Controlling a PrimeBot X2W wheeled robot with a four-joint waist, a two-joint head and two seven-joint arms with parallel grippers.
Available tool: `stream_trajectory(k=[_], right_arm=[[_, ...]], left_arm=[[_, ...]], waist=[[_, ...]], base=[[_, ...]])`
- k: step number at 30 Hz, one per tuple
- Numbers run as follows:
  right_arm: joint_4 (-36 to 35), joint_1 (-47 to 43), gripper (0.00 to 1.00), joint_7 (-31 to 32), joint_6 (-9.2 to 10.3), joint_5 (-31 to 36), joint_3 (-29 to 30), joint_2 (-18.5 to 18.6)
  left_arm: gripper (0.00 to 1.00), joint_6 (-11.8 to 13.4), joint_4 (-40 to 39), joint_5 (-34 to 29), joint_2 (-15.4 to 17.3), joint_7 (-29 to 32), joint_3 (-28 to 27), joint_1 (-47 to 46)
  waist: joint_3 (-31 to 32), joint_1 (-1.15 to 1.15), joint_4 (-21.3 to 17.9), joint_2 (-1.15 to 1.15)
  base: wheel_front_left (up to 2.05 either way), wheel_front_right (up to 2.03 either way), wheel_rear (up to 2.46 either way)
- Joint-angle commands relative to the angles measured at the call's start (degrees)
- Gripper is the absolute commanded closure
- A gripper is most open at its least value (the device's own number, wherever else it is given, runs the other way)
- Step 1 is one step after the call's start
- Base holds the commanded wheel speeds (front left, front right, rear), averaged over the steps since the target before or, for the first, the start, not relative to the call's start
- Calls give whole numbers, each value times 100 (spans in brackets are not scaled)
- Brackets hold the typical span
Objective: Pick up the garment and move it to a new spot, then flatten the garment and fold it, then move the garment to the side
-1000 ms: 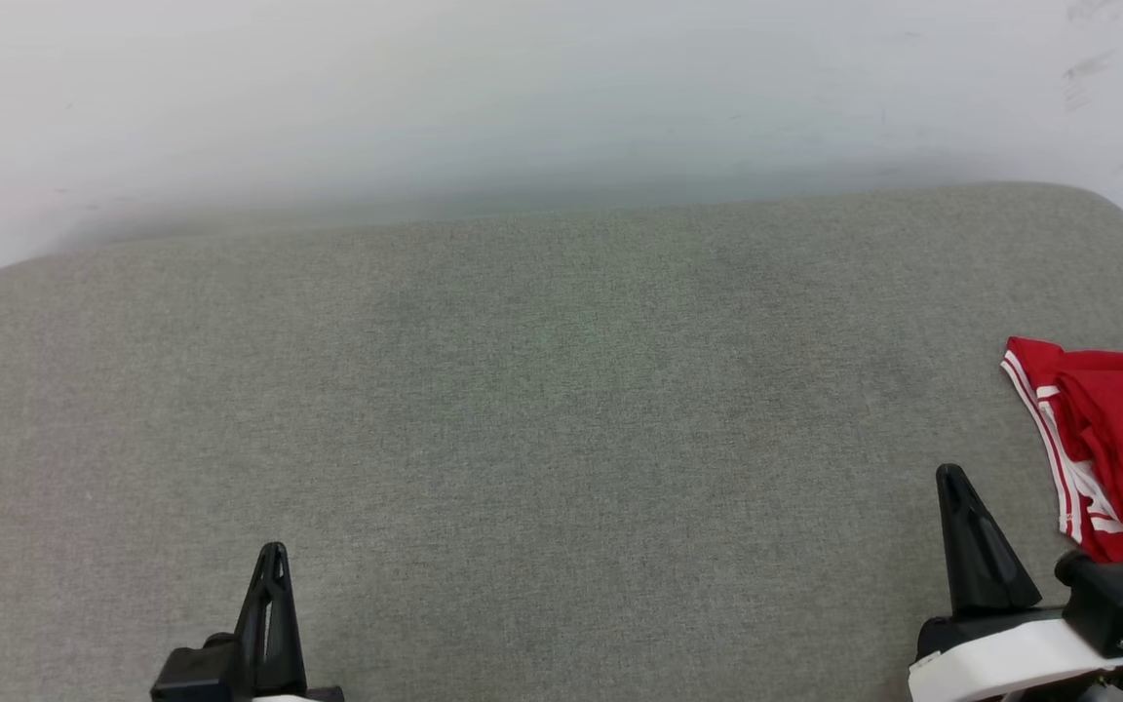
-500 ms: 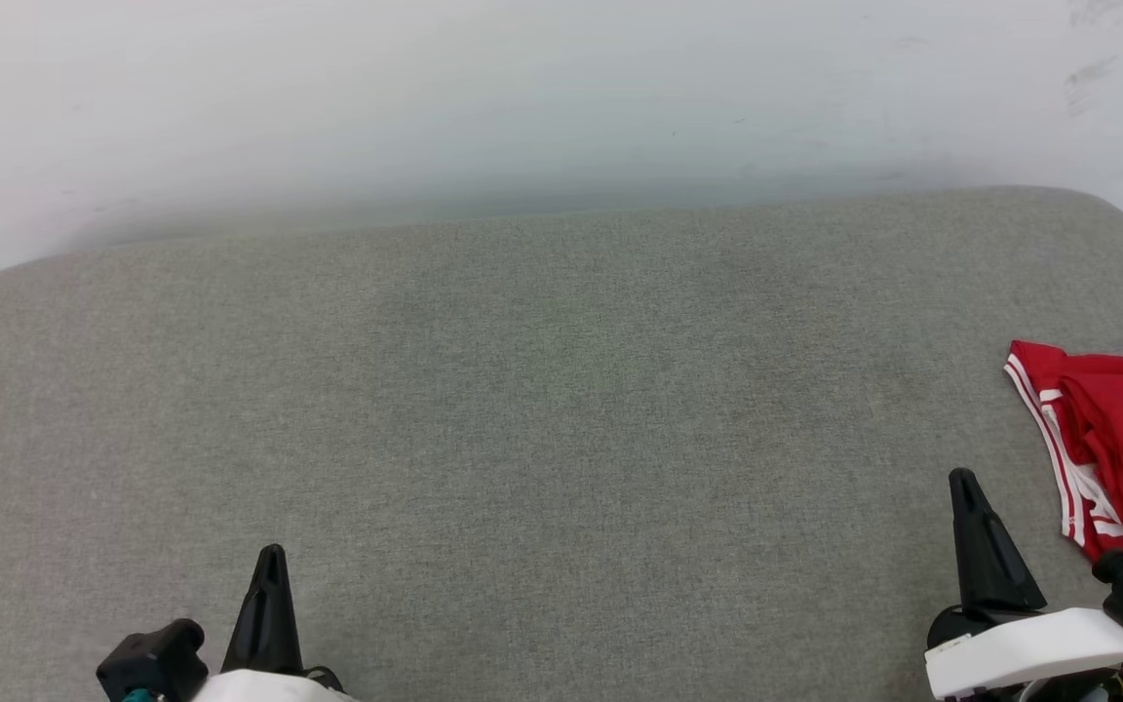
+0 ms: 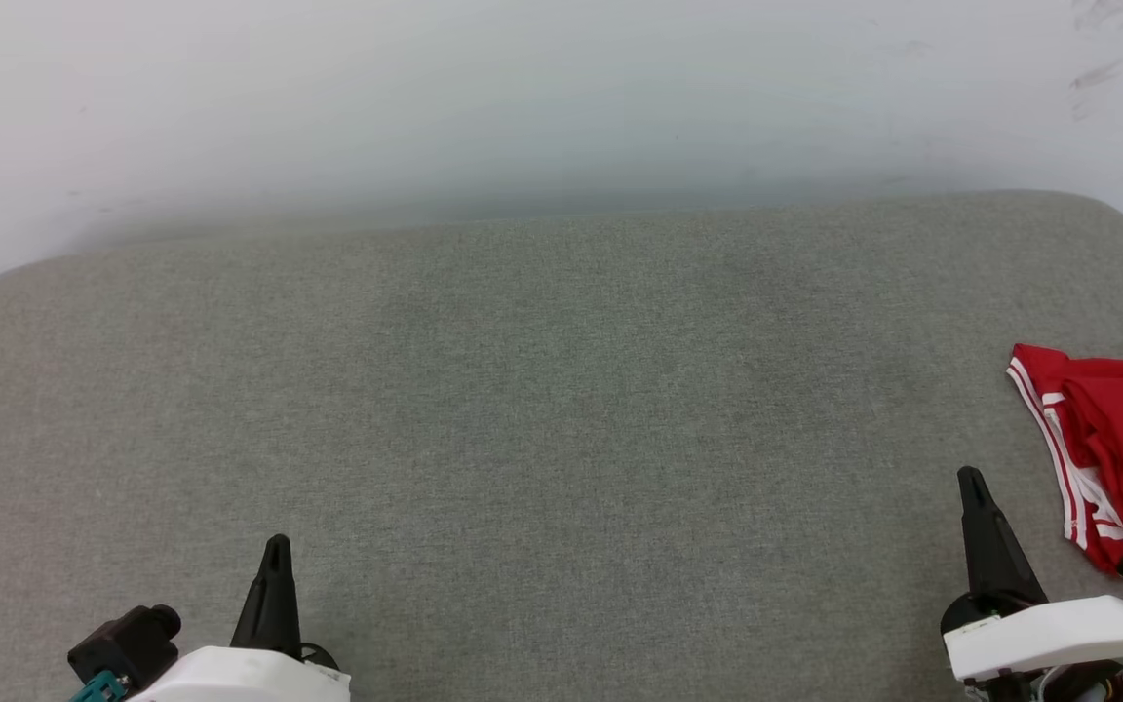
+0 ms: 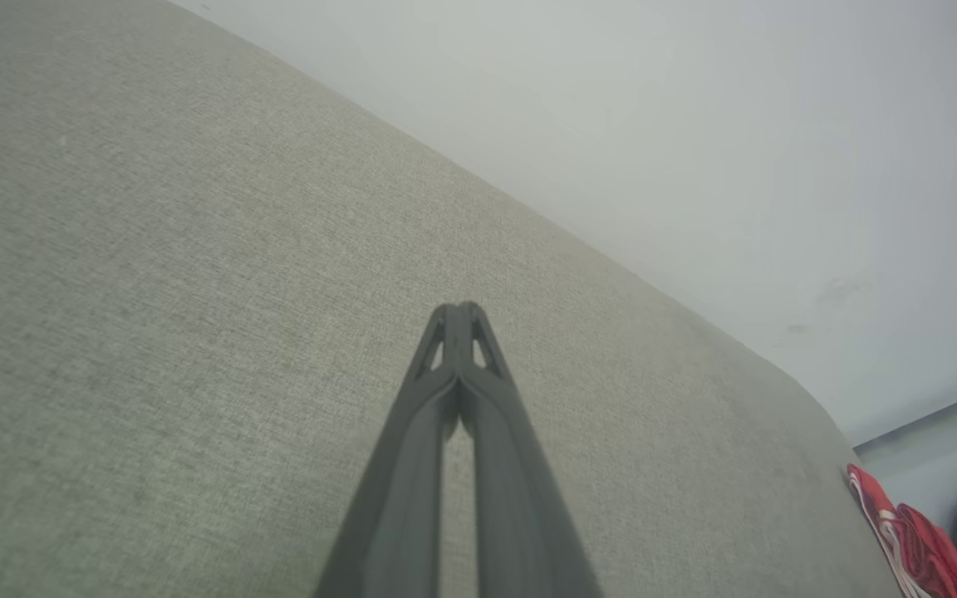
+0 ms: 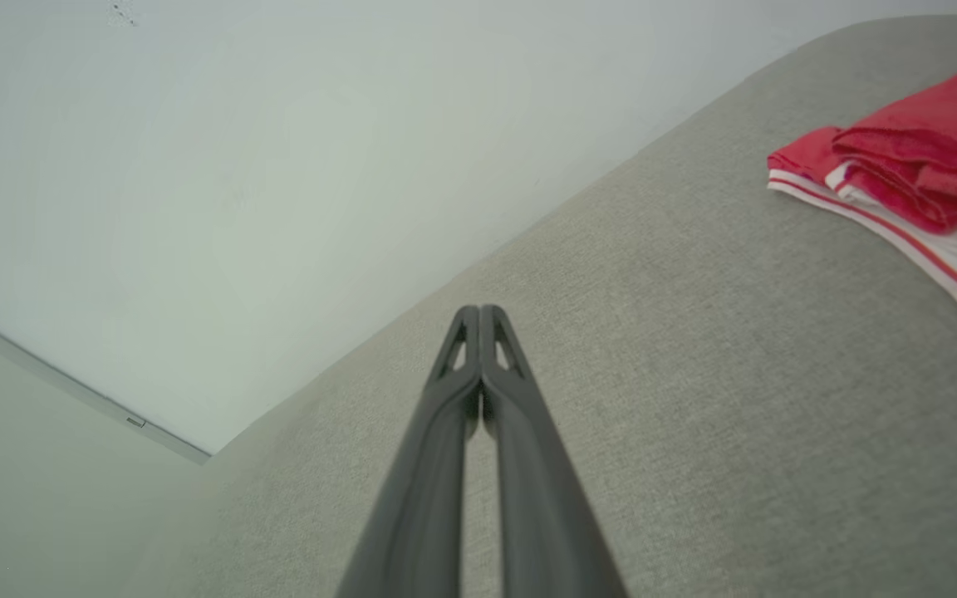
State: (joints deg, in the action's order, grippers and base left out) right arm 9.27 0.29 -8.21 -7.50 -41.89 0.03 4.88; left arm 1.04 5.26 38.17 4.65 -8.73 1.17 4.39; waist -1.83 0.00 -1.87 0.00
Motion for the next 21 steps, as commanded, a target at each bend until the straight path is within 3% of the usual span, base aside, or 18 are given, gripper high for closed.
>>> stream_trajectory(k=[1,21], right_arm=[[-45,187,100,36,0,-228,28,46],[99,312,100,397,0,-1718,131,35]], left_arm=[[100,-44,-30,229,40,34,-33,-145],[100,-288,212,1860,67,380,-134,-420]], waist=[[3,0,3,0],[38,0,43,0]], base=[[0,0,0],[0,0,0]])
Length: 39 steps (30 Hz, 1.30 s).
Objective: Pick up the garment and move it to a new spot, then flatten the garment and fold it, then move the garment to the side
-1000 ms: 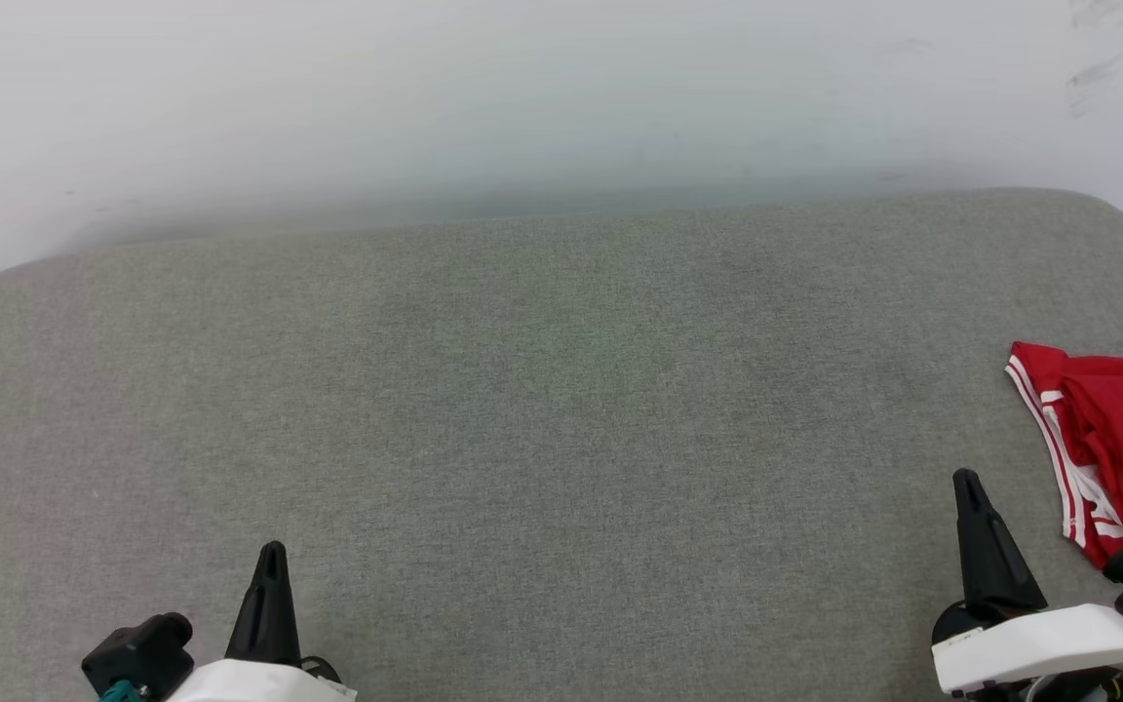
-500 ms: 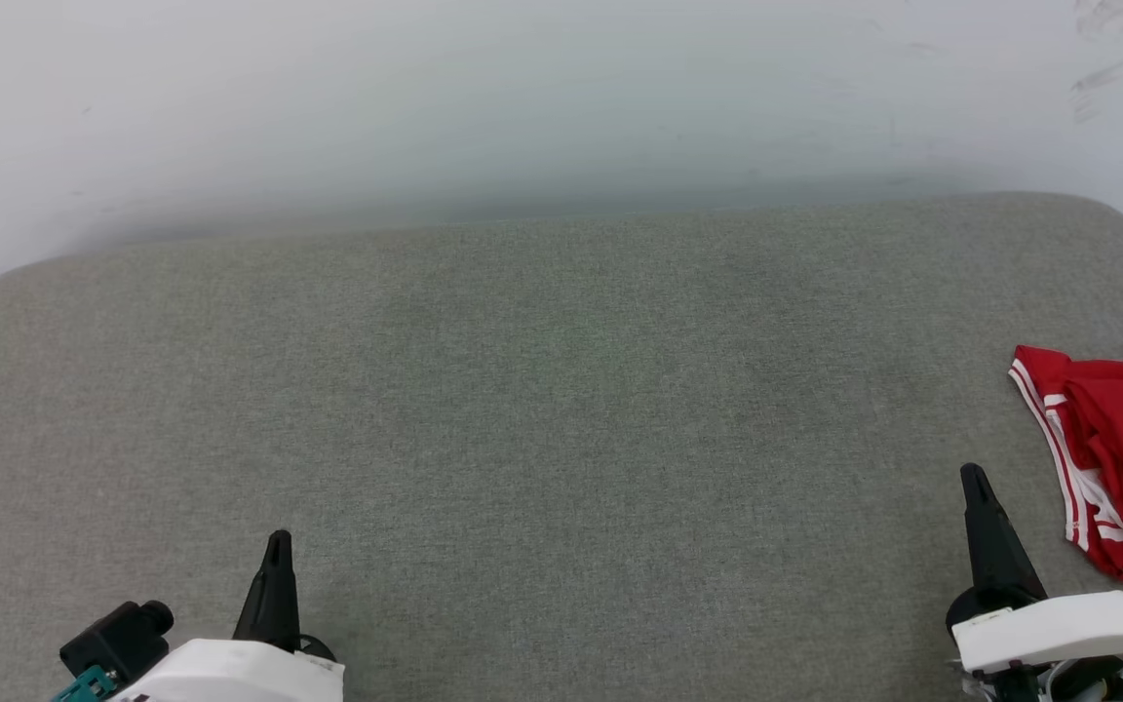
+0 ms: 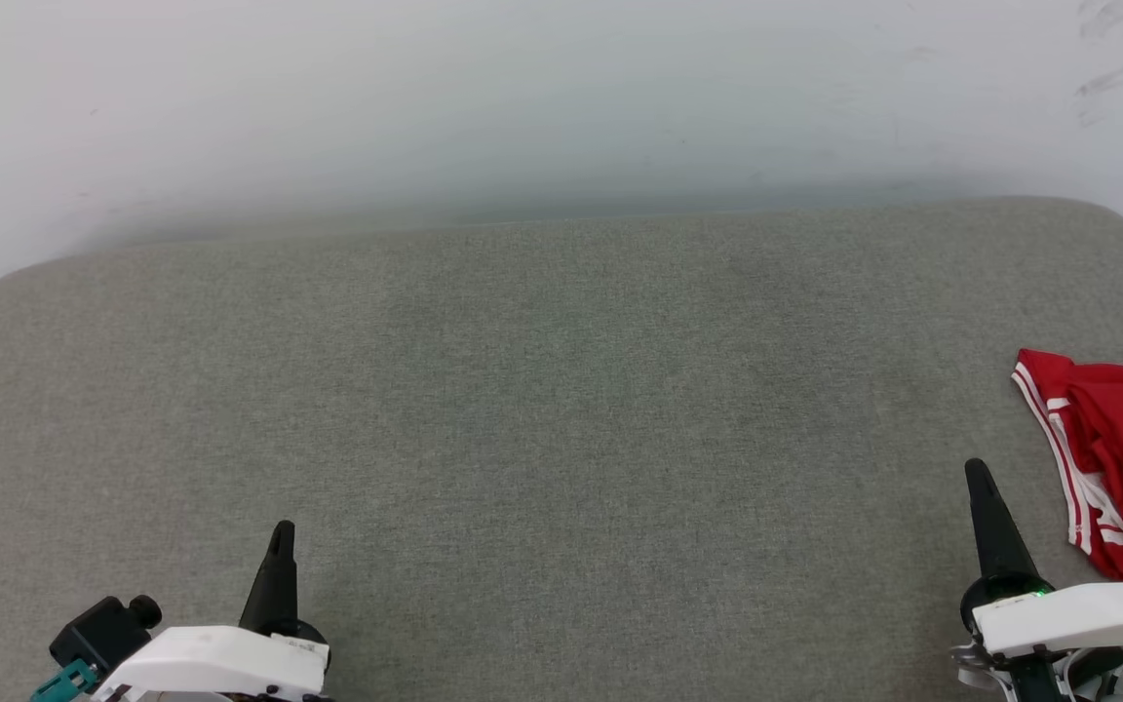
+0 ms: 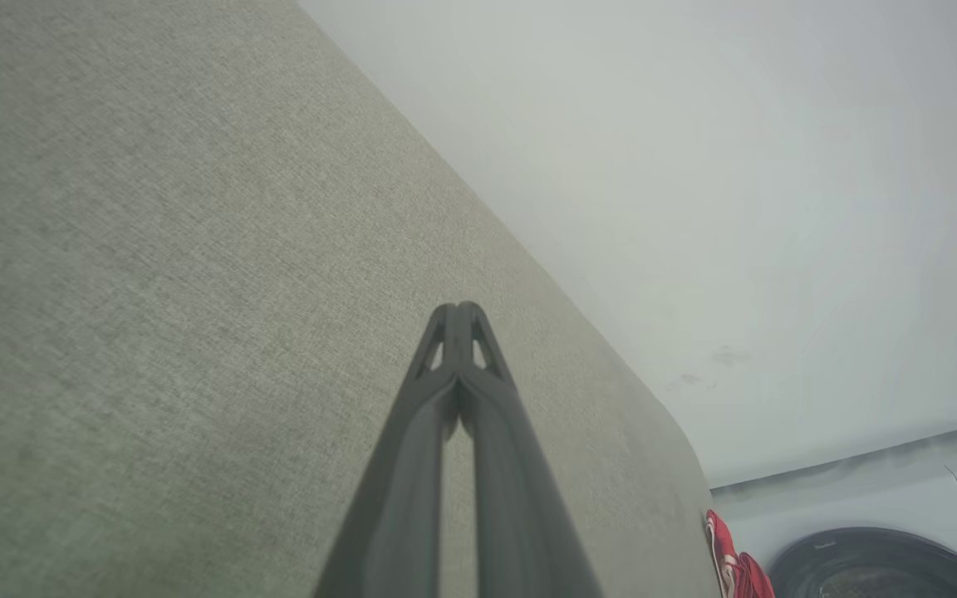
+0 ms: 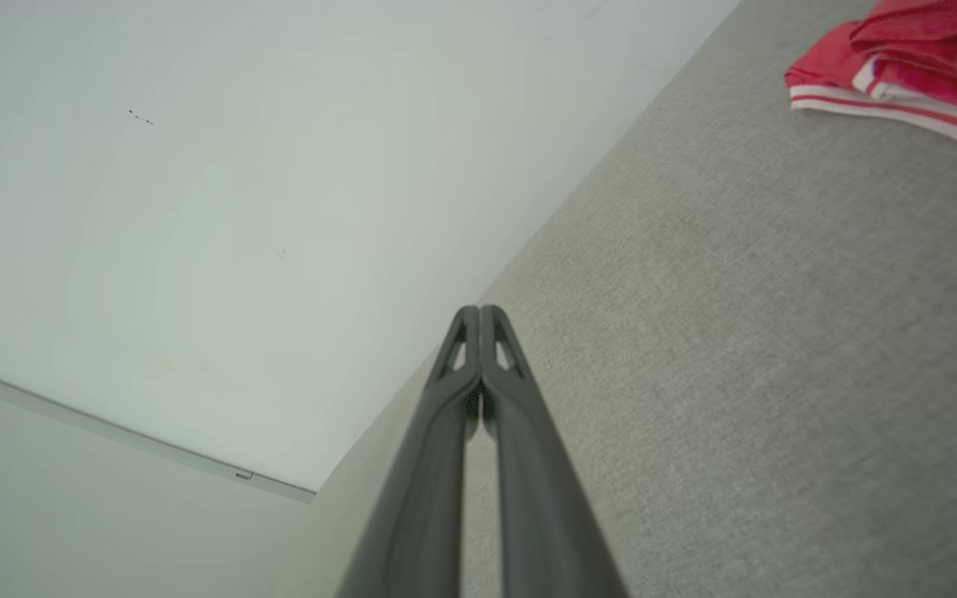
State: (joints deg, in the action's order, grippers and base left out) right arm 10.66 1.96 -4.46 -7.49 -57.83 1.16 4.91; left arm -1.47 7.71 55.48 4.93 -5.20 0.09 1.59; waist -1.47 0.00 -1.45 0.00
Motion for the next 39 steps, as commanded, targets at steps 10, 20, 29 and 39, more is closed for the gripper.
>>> stream_trajectory(k=[10,20,29,39], right_arm=[[19,195,100,170,-1,-702,68,20],[80,252,100,326,-1,-1284,123,2],[131,291,100,455,-1,-1763,171,-17],[182,333,100,594,-1,-2248,225,-38]], left_arm=[[100,-129,72,756,41,170,-78,-248],[100,-231,182,1390,37,324,-138,-360],[100,-316,271,1911,29,458,-189,-451],[100,-393,365,2437,16,596,-250,-543]], waist=[[17,0,20,0],[35,0,40,0],[51,0,58,0],[69,0,78,0]], base=[[0,0,0],[0,0,0],[0,0,0],[0,0,0]])
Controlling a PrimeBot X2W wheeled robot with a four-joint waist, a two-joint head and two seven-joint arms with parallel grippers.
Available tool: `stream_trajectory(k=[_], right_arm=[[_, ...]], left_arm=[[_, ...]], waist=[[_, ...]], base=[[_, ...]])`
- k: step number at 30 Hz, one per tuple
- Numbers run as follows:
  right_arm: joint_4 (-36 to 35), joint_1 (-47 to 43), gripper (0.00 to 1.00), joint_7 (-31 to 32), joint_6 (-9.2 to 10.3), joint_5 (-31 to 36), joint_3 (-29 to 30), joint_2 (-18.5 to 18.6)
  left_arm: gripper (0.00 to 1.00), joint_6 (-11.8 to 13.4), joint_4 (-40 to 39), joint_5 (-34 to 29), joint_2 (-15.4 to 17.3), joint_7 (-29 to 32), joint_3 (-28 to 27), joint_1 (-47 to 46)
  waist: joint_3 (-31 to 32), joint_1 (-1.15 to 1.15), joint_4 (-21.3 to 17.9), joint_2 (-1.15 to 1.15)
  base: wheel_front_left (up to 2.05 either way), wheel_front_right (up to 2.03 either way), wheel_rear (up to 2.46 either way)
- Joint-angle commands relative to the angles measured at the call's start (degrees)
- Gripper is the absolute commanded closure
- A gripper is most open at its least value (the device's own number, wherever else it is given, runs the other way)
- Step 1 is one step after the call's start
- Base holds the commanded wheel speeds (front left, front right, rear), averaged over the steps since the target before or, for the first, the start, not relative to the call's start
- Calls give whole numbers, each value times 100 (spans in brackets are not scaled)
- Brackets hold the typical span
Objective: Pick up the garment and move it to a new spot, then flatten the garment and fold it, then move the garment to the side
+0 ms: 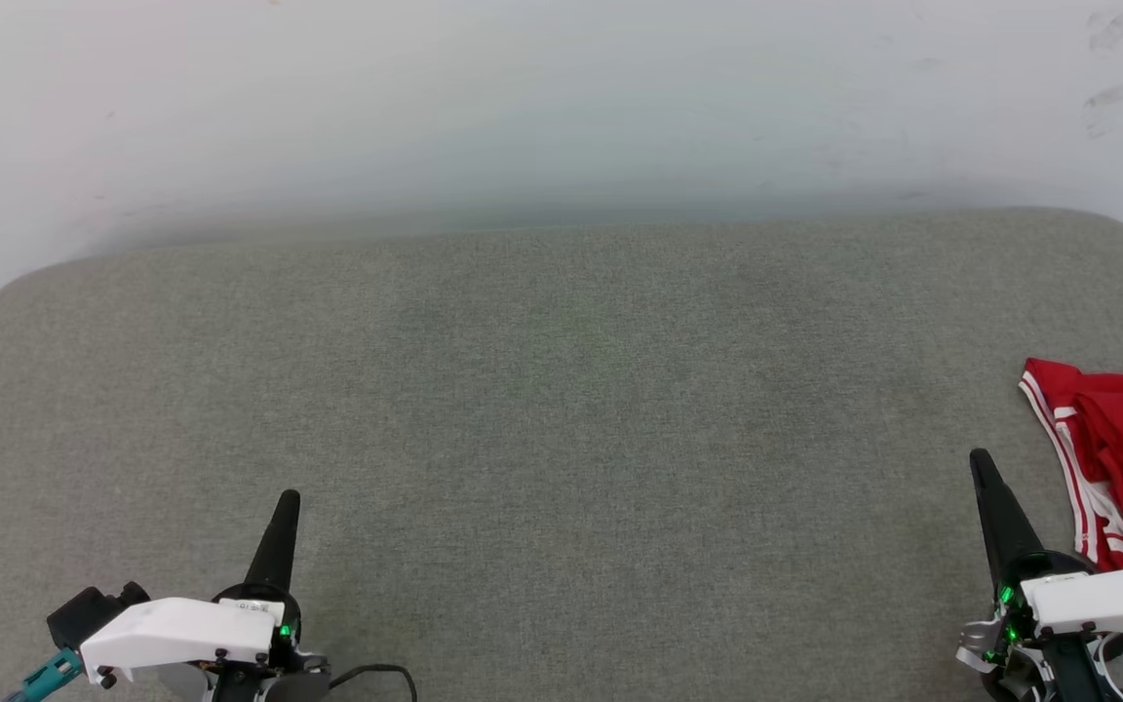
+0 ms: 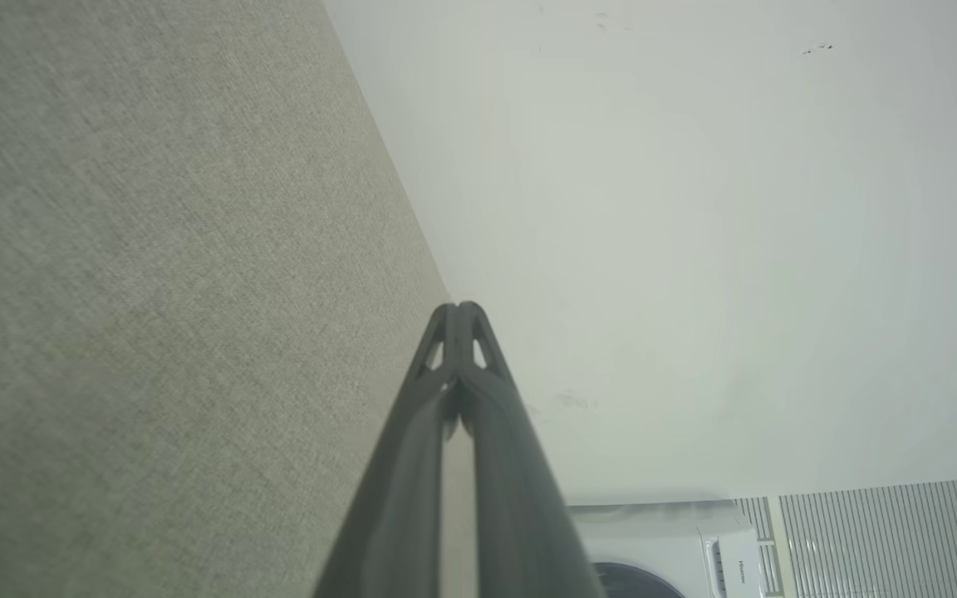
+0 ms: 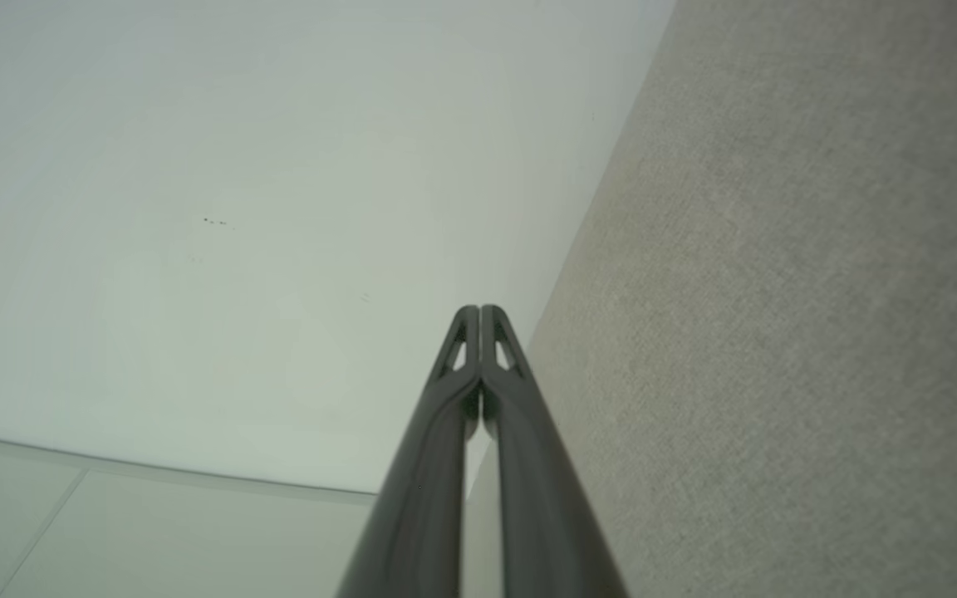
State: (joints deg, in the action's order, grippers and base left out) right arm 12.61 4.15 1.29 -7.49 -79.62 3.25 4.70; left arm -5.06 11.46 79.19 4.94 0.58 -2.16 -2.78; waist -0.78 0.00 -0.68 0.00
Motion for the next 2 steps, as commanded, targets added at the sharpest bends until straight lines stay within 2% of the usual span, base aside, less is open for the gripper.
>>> stream_trajectory(k=[1,2], right_arm=[[-6,121,100,31,-1,-117,21,-20],[-1,127,100,43,-1,-163,27,-22]], left_arm=[[100,-45,-1,116,14,29,-31,-115],[100,-56,10,167,12,46,-37,-125]], waist=[[2,0,2,0],[4,0,4,0]], base=[[0,0,0],[0,0,0]])
